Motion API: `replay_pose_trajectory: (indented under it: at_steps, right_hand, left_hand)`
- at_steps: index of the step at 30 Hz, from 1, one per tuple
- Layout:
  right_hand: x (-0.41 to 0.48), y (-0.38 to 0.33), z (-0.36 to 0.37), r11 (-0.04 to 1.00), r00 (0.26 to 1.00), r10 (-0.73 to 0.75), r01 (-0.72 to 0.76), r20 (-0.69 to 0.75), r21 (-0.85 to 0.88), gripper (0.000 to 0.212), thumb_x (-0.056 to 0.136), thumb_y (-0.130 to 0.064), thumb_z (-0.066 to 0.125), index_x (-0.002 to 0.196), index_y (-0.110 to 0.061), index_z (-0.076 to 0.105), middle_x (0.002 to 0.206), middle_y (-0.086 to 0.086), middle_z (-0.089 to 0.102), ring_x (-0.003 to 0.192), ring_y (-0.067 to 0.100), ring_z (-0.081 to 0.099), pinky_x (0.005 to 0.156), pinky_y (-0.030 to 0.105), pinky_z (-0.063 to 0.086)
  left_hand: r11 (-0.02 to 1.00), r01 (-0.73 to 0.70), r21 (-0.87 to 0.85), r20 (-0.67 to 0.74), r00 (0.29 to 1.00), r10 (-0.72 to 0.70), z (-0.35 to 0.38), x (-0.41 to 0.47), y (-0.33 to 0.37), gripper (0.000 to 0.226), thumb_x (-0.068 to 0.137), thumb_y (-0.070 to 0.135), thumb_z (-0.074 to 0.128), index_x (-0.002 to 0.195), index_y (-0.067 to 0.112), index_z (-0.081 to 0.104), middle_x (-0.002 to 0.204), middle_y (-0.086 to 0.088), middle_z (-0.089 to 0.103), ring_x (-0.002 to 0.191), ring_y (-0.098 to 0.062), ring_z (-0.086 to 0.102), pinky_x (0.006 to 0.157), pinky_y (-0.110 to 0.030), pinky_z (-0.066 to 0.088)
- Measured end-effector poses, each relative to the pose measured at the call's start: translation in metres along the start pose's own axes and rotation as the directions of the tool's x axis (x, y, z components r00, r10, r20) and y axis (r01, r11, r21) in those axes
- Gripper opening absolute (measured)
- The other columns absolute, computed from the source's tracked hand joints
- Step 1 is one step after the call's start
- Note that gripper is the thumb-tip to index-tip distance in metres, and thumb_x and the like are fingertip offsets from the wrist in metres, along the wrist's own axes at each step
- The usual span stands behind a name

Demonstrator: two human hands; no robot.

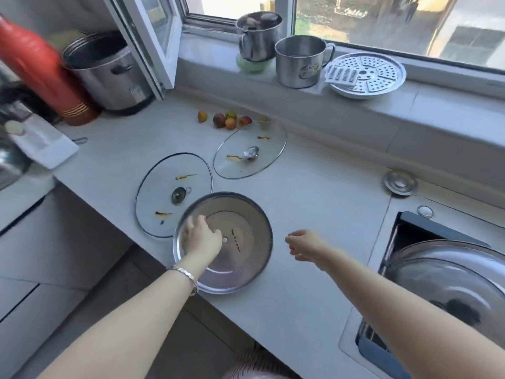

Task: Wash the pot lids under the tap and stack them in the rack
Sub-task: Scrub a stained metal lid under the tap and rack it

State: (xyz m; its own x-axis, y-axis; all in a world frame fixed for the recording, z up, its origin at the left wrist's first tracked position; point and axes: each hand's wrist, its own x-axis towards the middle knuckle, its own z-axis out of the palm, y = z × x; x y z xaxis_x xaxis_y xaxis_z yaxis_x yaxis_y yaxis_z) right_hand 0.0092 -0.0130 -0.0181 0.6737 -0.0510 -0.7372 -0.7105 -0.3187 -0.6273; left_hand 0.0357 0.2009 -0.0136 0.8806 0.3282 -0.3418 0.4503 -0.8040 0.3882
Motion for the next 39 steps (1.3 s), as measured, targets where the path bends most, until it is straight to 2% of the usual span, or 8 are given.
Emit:
replay_pose_trajectory:
  at_steps: [3, 7, 11, 14, 17, 24, 34, 39]
  right_hand:
    - [0.029, -0.003, 0.041, 0.999, 0.999, 0.043, -0.042, -0.022, 0.028, 0.048, 0.091, -0.016, 0.047, 0.135, 0.001, 0.035, 0.092, 0.008, 0.049, 0.082, 0.018, 0.048, 0.072, 0.025, 0.042]
    - [0.049, 0.002, 0.070, 0.991, 0.993, 0.114, -0.112, -0.027, 0.066, 0.012, 0.087, -0.008, 0.039, 0.092, -0.010, 0.050, 0.069, 0.002, 0.042, 0.058, 0.015, 0.038, 0.054, 0.022, 0.033]
    - [0.051, 0.003, 0.062, 0.995, 0.972, 0.101, -0.094, -0.210, 0.043, 0.012, 0.090, -0.017, 0.039, 0.088, -0.009, 0.047, 0.073, 0.002, 0.045, 0.067, 0.020, 0.045, 0.055, 0.027, 0.034]
    - [0.038, 0.004, 0.026, 0.999, 0.937, 0.036, -0.045, -0.347, -0.017, 0.028, 0.094, -0.030, 0.038, 0.072, -0.013, 0.043, 0.069, 0.002, 0.047, 0.065, 0.020, 0.046, 0.056, 0.028, 0.034]
    - [0.014, 0.005, -0.022, 0.997, 0.909, 0.015, -0.047, -0.417, -0.066, 0.042, 0.097, -0.036, 0.035, 0.088, -0.002, 0.058, 0.082, 0.011, 0.054, 0.077, 0.024, 0.050, 0.067, 0.032, 0.036]
    - [-0.061, 0.057, -0.126, 0.982, 0.792, -0.083, -0.039, -0.604, -0.187, 0.042, 0.098, -0.037, 0.034, 0.066, -0.013, 0.048, 0.070, 0.001, 0.053, 0.072, 0.023, 0.051, 0.057, 0.029, 0.033]
    - [-0.181, 0.248, -0.305, 0.905, 0.546, -0.058, -0.325, -0.836, -0.275, 0.026, 0.093, -0.026, 0.045, 0.089, -0.011, 0.066, 0.096, 0.011, 0.064, 0.090, 0.030, 0.058, 0.074, 0.036, 0.045]
    - [-0.203, 0.347, -0.386, 0.811, 0.598, -0.100, -0.414, -0.795, -0.414, 0.033, 0.087, -0.009, 0.052, 0.118, -0.004, 0.059, 0.124, 0.014, 0.054, 0.116, 0.030, 0.049, 0.097, 0.038, 0.040]
  left_hand:
    - [0.986, 0.148, 0.075, 0.033, 0.988, -0.151, -0.012, 0.033, -0.022, 0.060, 0.090, 0.023, 0.046, 0.143, 0.008, 0.022, 0.152, -0.016, 0.017, 0.138, -0.034, 0.024, 0.112, -0.048, 0.023]
    - [0.976, 0.211, 0.049, 0.160, 0.963, -0.216, -0.014, 0.059, -0.034, 0.052, 0.092, 0.024, 0.040, 0.137, 0.002, 0.026, 0.143, -0.019, 0.035, 0.123, -0.040, 0.042, 0.103, -0.049, 0.033]
    - [0.988, 0.152, -0.041, 0.194, 0.971, -0.141, -0.016, 0.066, -0.028, 0.043, 0.093, 0.022, 0.040, 0.129, 0.000, 0.035, 0.130, -0.020, 0.046, 0.103, -0.036, 0.051, 0.077, -0.037, 0.041]
    - [0.972, 0.143, -0.189, 0.243, 0.965, -0.095, -0.021, 0.068, -0.002, 0.039, 0.091, 0.027, 0.044, 0.119, 0.000, 0.047, 0.107, -0.015, 0.057, 0.089, -0.031, 0.053, 0.069, -0.030, 0.037]
    - [0.919, 0.177, -0.352, 0.356, 0.934, -0.043, -0.017, 0.058, 0.040, 0.022, 0.089, 0.026, 0.050, 0.098, 0.006, 0.055, 0.074, -0.002, 0.053, 0.066, -0.020, 0.050, 0.055, -0.025, 0.036]
    - [0.880, -0.005, -0.475, 0.396, 0.892, 0.219, 0.023, -0.011, 0.148, 0.038, 0.092, 0.040, 0.042, 0.098, 0.007, 0.058, 0.097, -0.011, 0.060, 0.090, -0.028, 0.056, 0.077, -0.032, 0.043]
    - [0.818, -0.241, -0.523, 0.426, 0.757, 0.496, 0.113, -0.200, 0.275, 0.049, 0.096, 0.046, 0.033, 0.066, 0.009, 0.043, 0.064, -0.003, 0.042, 0.060, -0.020, 0.039, 0.055, -0.029, 0.029]
    - [0.836, -0.234, -0.495, 0.451, 0.753, 0.478, 0.169, -0.297, 0.314, 0.049, 0.098, 0.046, 0.028, 0.072, 0.010, 0.048, 0.080, -0.006, 0.051, 0.068, -0.019, 0.044, 0.063, -0.029, 0.033]
